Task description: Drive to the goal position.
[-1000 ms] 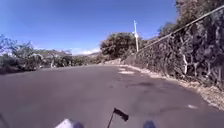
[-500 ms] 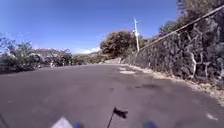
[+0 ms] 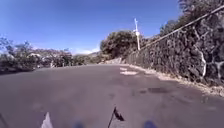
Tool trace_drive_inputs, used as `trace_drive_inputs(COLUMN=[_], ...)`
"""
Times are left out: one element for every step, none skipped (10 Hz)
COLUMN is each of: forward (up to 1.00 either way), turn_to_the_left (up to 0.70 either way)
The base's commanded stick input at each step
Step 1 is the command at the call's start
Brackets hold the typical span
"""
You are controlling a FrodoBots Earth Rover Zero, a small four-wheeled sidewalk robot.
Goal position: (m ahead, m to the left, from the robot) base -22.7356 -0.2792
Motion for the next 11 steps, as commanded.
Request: trace_drive_inputs(forward=[0.7, 0.7, 0.7, 0.7, 0.7, 0.7, 0.7, 0.67, 0.61, 0.55, 0.5], turn_to_the_left=[0.0, 0.0, 0.0, 0.0, 0.0, 0.0, 0.0, -0.03, -0.09, -0.15, -0.2])
